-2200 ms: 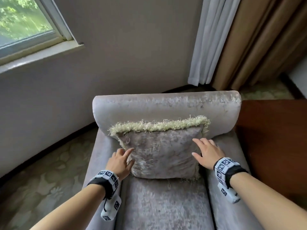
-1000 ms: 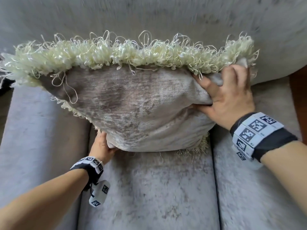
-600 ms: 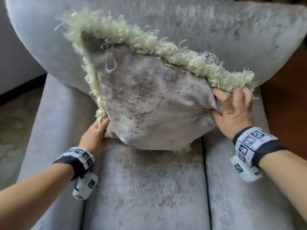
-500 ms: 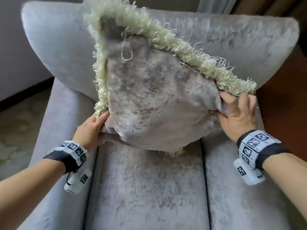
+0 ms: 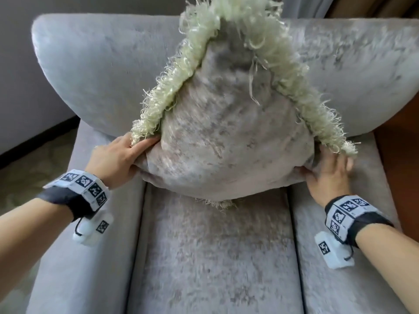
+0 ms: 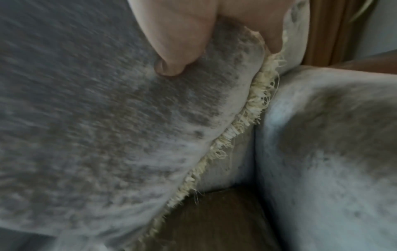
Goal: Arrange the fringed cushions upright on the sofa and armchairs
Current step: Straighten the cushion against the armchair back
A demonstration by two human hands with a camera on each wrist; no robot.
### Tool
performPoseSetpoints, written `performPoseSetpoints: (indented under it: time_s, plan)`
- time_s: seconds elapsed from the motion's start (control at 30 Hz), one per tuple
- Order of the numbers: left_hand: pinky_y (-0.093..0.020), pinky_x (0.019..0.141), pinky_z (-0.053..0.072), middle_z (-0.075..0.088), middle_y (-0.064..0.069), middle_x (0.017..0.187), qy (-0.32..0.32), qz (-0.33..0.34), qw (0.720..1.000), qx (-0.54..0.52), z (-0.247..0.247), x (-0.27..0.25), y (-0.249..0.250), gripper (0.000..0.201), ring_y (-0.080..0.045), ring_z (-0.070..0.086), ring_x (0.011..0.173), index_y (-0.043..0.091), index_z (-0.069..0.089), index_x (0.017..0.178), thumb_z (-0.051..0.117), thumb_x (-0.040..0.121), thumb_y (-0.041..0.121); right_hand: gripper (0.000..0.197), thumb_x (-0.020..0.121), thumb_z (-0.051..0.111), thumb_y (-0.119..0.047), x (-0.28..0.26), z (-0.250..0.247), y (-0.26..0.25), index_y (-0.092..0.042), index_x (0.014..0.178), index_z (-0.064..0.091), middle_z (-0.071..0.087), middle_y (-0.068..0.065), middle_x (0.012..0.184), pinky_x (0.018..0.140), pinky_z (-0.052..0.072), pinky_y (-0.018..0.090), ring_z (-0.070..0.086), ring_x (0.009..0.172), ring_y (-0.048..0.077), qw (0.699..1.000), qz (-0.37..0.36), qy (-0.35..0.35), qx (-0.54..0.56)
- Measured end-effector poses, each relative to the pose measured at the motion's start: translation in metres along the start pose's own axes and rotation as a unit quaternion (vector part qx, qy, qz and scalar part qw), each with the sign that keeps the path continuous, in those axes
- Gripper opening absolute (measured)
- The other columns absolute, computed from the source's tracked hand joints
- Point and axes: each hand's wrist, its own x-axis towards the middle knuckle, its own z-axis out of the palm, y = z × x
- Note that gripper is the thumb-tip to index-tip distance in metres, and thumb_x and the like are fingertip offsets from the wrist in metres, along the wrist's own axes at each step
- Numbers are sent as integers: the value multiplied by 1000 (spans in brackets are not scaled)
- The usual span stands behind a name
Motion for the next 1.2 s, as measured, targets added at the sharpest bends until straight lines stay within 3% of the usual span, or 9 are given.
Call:
performPoseSetpoints:
  time_s: [0.13, 0.27, 0.4, 0.53, 0.63, 0.7, 0.9, 1.0, 1.2]
  plan:
    - [-54, 58, 52, 45, -29, 125, 13, 4, 1000, 4, 17, 5, -13, 103, -46, 53, 103, 35, 27, 144, 86, 60, 29, 80, 77, 44, -64, 4, 10, 9, -13, 136, 26, 44, 39, 115, 90, 33, 60, 43, 104, 55, 996, 3, -35, -82]
    - [-59, 57, 51, 42, -34, 121, 55, -27, 998, -4, 28, 4, -15, 107, -48, 47, 101, 24, 32, 144, 90, 55, 31, 93, 80, 51, -67, 2, 14, 8, -12, 146, 17, 21, 42, 146, 100, 20, 79, 25, 130, 61, 988, 41, -75, -127]
    - [-65, 88, 44, 36, -39, 132, 95, -7, 995, 2, 37, 5, -23, 104, -52, 38, 121, 17, 30, 146, 85, 59, 33, 115, 72, 69, -67, -5, 19, 12, -11, 151, 7, 3, 38, 154, 103, 9, 80, 11, 138, 60, 986, 37, -92, -135]
    - [-61, 104, 33, 28, -27, 142, 176, 14, 984, 21, 36, -8, -18, 95, -42, 27, 135, 19, 34, 148, 75, 64, 35, 114, 68, 79, -55, -16, 12, 2, -14, 148, 9, 1, 36, 155, 108, 8, 75, 9, 140, 57, 992, 24, -51, -114]
    - [-64, 100, 38, 9, -4, 144, 239, 5, 971, -3, 34, -27, -2, 89, -24, 6, 143, 16, 41, 144, 71, 61, 24, 105, 69, 80, -39, -26, 0, -6, -10, 146, 13, -1, 34, 156, 113, 9, 68, 7, 143, 51, 994, -15, -15, -107]
    - [-64, 101, 37, 14, -5, 142, 268, -3, 963, -8, 32, -34, 12, 81, -21, 3, 144, 15, 46, 139, 70, 61, 19, 95, 70, 76, -26, -33, -8, -12, -9, 144, 18, 6, 34, 155, 113, 14, 67, 9, 144, 48, 993, -75, 33, -89]
    - [-73, 103, 24, 28, -18, 143, 310, 122, 943, -5, 7, -28, 88, 67, -54, 29, 133, 21, 47, 135, 65, 71, 19, 83, 80, 68, -41, -32, -25, -50, -28, 146, 20, 10, 19, 155, 112, 12, 69, 11, 147, 40, 955, -277, 82, -61]
    - [-77, 103, 16, 30, -19, 150, 280, 139, 950, 6, -11, -10, 126, 64, -55, 22, 138, 25, 46, 140, 62, 80, 40, 83, 83, 59, -60, -24, -31, -76, -33, 152, 21, 5, 13, 161, 111, 7, 72, 4, 147, 42, 965, -242, 25, -101]
    - [-76, 106, 6, 12, -11, 161, 179, 44, 979, 85, -11, 22, 123, 77, -45, 5, 146, 34, 21, 153, 43, 89, 69, 95, 81, 32, -82, -3, -21, -69, -38, 151, -16, -12, 2, 164, 112, -3, 70, -14, 147, 41, 982, -62, -104, -142]
